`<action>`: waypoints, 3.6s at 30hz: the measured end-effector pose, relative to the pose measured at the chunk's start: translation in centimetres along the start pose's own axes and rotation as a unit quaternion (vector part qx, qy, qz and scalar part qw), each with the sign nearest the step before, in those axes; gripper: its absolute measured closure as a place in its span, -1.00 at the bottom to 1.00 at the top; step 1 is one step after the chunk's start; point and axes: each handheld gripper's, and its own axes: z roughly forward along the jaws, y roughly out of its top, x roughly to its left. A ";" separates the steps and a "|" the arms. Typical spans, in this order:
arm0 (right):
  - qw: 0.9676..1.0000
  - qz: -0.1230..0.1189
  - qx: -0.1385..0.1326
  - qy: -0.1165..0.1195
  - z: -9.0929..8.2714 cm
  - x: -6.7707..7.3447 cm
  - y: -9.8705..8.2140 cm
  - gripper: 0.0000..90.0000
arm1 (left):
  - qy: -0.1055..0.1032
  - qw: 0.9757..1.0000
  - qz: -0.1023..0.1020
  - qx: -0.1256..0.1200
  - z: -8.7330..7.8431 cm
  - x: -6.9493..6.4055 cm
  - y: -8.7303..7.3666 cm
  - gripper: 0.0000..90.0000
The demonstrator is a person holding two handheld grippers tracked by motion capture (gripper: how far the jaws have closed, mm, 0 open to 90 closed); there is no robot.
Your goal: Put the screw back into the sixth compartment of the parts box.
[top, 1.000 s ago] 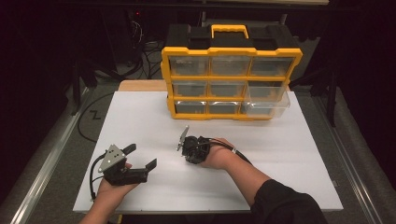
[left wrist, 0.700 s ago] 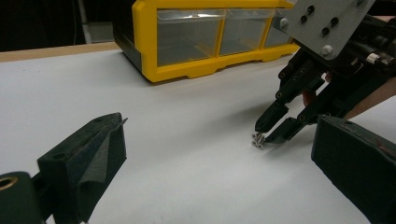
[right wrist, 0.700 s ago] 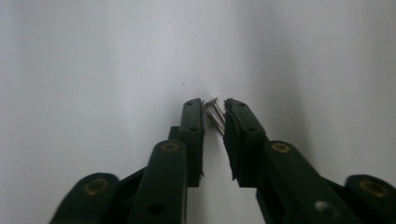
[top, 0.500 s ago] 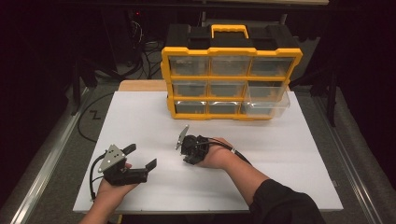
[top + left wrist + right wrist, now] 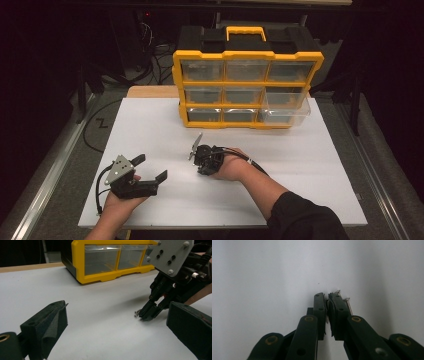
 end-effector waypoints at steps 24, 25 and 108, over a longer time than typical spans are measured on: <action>1.000 0.013 0.004 0.000 -0.3 0.3 -0.3 1.00 | 0.002 1.000 -0.004 -0.004 -0.1 0.0 0.0 -0.91; 1.000 0.014 0.002 -0.001 -0.5 0.3 -0.3 1.00 | 0.002 1.000 -0.004 -0.004 -0.1 0.0 0.0 -0.91; 0.985 0.147 0.042 -0.080 -10.4 -0.3 -17.4 1.00 | 0.006 1.000 -0.003 -0.014 0.0 0.0 0.1 -0.91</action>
